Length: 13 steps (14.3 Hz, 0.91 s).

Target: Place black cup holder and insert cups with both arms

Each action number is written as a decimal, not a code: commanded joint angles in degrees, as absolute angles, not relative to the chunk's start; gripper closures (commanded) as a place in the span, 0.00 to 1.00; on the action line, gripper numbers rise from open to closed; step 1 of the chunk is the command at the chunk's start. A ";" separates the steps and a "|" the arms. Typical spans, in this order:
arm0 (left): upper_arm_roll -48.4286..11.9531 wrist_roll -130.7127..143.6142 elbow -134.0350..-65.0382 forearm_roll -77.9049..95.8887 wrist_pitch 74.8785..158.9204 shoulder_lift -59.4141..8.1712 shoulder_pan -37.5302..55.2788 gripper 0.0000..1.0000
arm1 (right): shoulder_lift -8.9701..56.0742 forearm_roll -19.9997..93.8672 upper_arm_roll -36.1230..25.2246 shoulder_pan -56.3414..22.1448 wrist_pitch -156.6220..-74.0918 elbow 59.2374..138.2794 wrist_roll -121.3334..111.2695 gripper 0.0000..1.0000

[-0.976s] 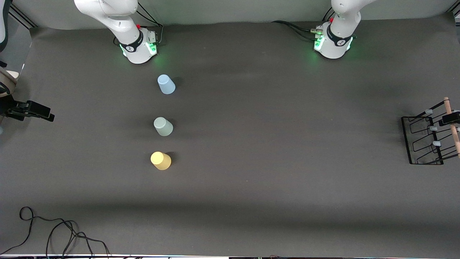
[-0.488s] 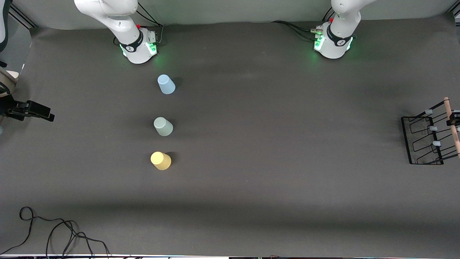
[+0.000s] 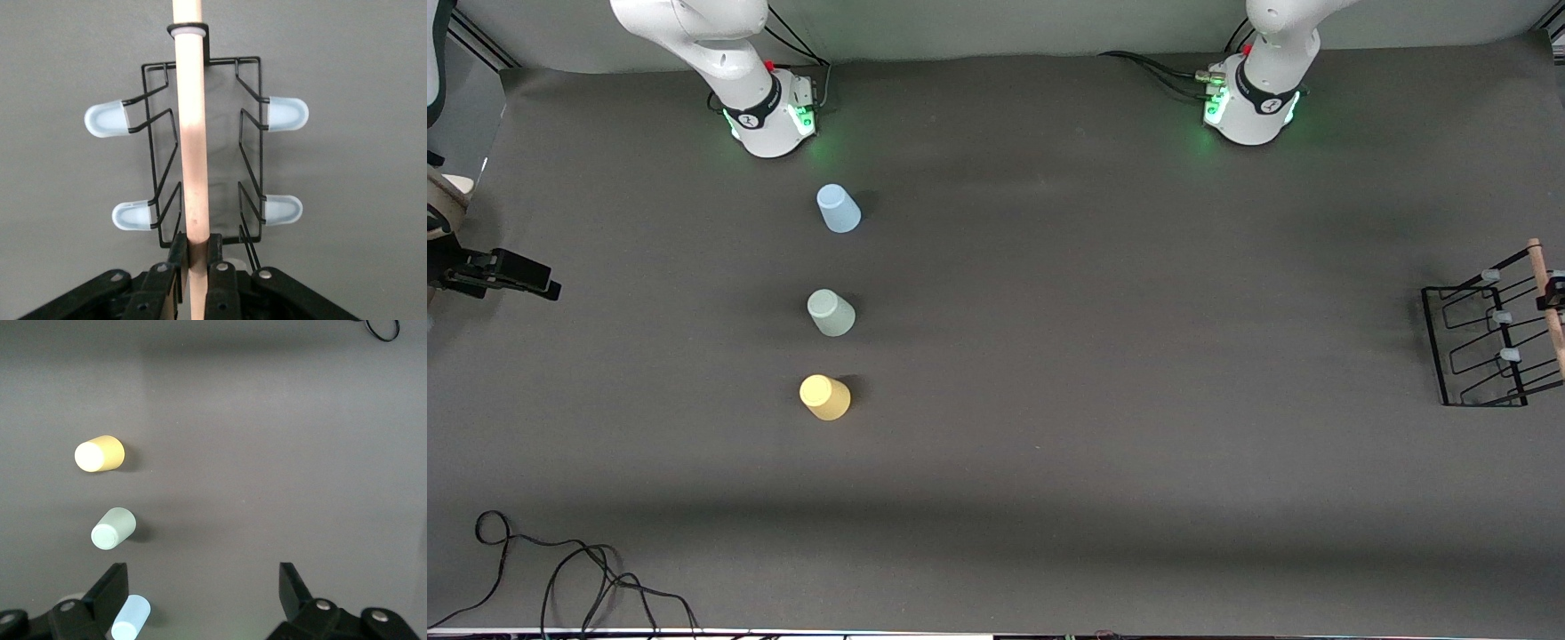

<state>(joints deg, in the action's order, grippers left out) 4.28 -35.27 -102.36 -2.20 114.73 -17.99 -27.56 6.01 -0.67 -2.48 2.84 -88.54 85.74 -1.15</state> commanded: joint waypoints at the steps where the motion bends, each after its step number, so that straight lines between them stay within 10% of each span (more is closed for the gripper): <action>1: 4.22 -36.47 -93.37 -3.08 104.44 -16.26 -26.81 1.00 | 5.98 -1.05 -2.28 3.34 -87.71 85.08 -1.93 0.00; 13: -1.41 2.48 -90.09 1.76 93.60 -10.81 3.64 1.00 | 5.98 -1.05 -2.64 3.34 -87.63 85.08 -1.93 0.00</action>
<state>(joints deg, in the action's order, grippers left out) -2.15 -9.48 -90.19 2.16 94.47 -11.76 -4.44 6.01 -0.67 -2.78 2.87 -88.50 85.73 -1.15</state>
